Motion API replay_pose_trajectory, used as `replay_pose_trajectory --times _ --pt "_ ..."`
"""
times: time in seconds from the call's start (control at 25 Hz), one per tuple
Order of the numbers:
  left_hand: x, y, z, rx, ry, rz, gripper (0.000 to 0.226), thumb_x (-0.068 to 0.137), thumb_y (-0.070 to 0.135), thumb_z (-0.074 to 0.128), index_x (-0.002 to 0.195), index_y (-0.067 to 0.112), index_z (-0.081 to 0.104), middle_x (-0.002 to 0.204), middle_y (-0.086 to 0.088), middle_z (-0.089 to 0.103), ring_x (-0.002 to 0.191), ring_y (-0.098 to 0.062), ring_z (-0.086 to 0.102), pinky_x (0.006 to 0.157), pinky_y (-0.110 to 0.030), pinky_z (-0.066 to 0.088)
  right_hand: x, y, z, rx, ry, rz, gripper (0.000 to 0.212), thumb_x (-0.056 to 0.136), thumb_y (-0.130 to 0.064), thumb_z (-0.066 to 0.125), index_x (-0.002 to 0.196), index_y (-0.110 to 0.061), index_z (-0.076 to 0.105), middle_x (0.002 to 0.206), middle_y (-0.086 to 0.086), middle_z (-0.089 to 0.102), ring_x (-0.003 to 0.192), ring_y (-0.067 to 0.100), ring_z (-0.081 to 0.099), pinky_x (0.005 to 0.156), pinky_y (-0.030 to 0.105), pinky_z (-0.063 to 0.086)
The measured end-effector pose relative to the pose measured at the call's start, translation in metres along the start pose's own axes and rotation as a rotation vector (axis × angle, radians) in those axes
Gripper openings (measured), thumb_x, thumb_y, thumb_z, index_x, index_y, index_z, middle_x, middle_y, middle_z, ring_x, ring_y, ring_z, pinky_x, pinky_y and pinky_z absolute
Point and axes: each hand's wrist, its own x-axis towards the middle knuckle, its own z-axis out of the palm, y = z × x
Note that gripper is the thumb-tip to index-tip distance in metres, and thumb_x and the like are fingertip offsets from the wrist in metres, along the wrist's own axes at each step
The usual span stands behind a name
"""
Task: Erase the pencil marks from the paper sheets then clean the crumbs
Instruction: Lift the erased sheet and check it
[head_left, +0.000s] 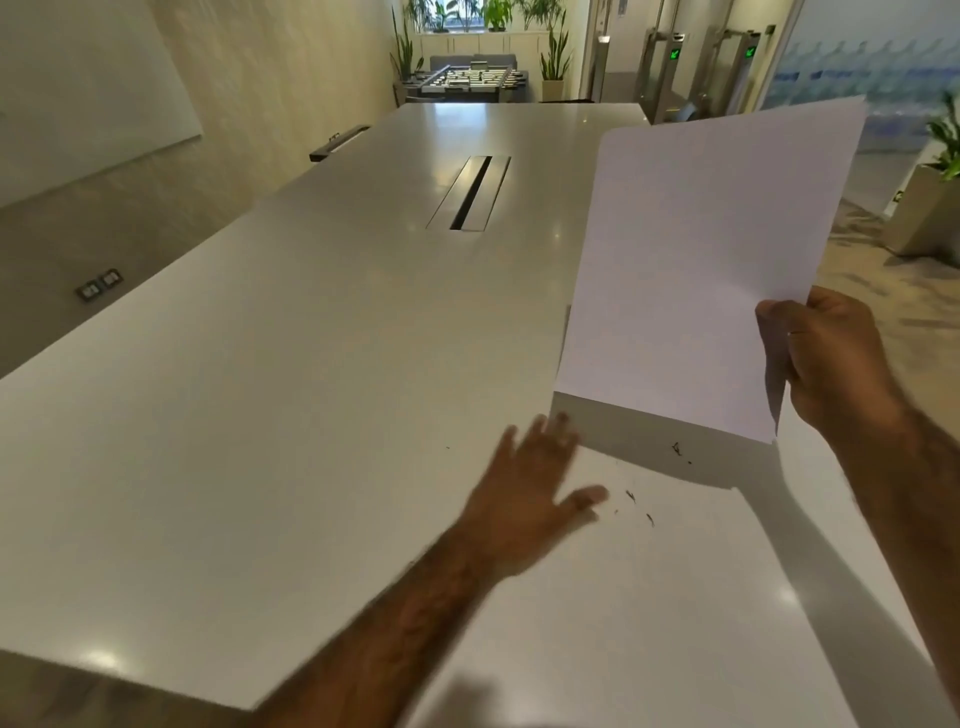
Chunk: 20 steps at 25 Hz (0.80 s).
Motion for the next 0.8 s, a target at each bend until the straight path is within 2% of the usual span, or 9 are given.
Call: replay_pose_trajectory --times 0.08,0.16,0.2,0.28,0.44,0.56,0.6,0.72,0.8 --pt "-0.015 -0.069 -0.025 0.202 0.174 -0.328 0.094 0.098 0.075 0.015 0.163 0.008 0.027 0.171 -0.016 0.016 0.159 -0.035 0.016 0.126 -0.054 0.006 -0.001 -0.004 0.001 0.018 0.007 -0.009 0.018 0.081 -0.014 0.064 0.08 -0.024 0.079 0.081 -0.012 0.078 0.069 0.005 0.073 0.06 0.02 0.055" --pt "-0.024 -0.122 -0.056 0.212 0.085 -0.75 0.103 0.098 0.078 0.003 0.161 -0.001 0.026 0.167 -0.029 0.02 0.155 -0.045 0.02 0.126 -0.058 0.011 -0.005 -0.004 0.001 0.027 0.024 -0.016 0.019 0.084 -0.009 0.062 0.082 -0.021 0.076 0.078 -0.015 0.077 0.065 0.003 0.073 0.057 0.016 0.054" --pt "-0.021 -0.126 -0.061 0.169 -0.005 -0.84 0.108 0.094 0.079 -0.003 0.162 -0.001 0.021 0.168 -0.03 0.016 0.156 -0.045 0.017 0.126 -0.058 0.012 -0.006 -0.003 0.001 0.025 0.033 -0.014 0.018 0.085 -0.007 0.061 0.084 -0.02 0.074 0.076 -0.015 0.077 0.063 0.003 0.072 0.056 0.016 0.054" --pt "-0.003 -0.091 -0.042 0.155 -0.038 -0.736 0.112 0.086 0.081 -0.008 0.165 0.004 0.011 0.171 -0.025 0.008 0.158 -0.042 0.009 0.127 -0.056 0.007 -0.005 -0.004 0.003 0.027 0.042 -0.015 0.018 0.086 -0.005 0.06 0.085 -0.018 0.073 0.075 -0.013 0.076 0.062 0.005 0.071 0.058 0.019 0.054" --pt "0.023 0.025 0.012 -0.006 -0.075 -0.251 0.114 0.083 0.087 -0.018 0.166 0.01 0.0 0.172 -0.015 -0.011 0.16 -0.034 -0.01 0.127 -0.052 -0.012 0.001 -0.013 0.016 0.028 0.042 -0.022 0.023 0.09 -0.004 0.06 0.087 -0.024 0.07 0.081 -0.019 0.074 0.063 -0.001 0.071 0.057 0.012 0.053" --pt "0.031 0.068 0.019 -0.087 -0.197 0.101 0.099 0.094 0.085 -0.001 0.165 0.016 -0.005 0.17 -0.001 -0.018 0.157 -0.019 -0.022 0.127 -0.051 -0.011 0.009 -0.017 0.023 0.014 0.049 -0.043 0.021 0.092 -0.004 0.059 0.093 -0.023 0.069 0.095 -0.011 0.072 0.079 0.009 0.072 0.07 0.018 0.056" --pt "0.037 0.057 0.014 -0.085 -0.136 0.136 0.093 0.098 0.081 0.006 0.166 0.017 -0.002 0.171 0.001 -0.014 0.158 -0.018 -0.018 0.128 -0.051 -0.007 0.013 -0.019 0.024 0.017 0.05 -0.043 0.021 0.093 -0.004 0.059 0.094 -0.023 0.069 0.098 -0.009 0.072 0.086 0.014 0.071 0.076 0.022 0.056" --pt "0.059 -0.036 -0.014 0.164 0.174 -0.231 0.088 0.104 0.068 0.025 0.164 0.003 0.019 0.172 -0.017 0.011 0.16 -0.035 0.009 0.128 -0.053 0.0 0.017 -0.018 0.015 0.029 0.055 -0.039 0.024 0.092 -0.002 0.058 0.099 -0.021 0.07 0.105 -0.002 0.075 0.089 0.021 0.072 0.083 0.03 0.059" --pt "0.069 -0.109 -0.042 0.19 0.104 -0.59 0.097 0.099 0.07 0.016 0.159 -0.005 0.026 0.168 -0.028 0.02 0.156 -0.043 0.018 0.127 -0.057 0.007 0.017 -0.014 0.004 0.031 0.079 -0.03 0.025 0.089 -0.003 0.058 0.103 -0.017 0.073 0.107 0.006 0.077 0.093 0.028 0.074 0.089 0.037 0.061"
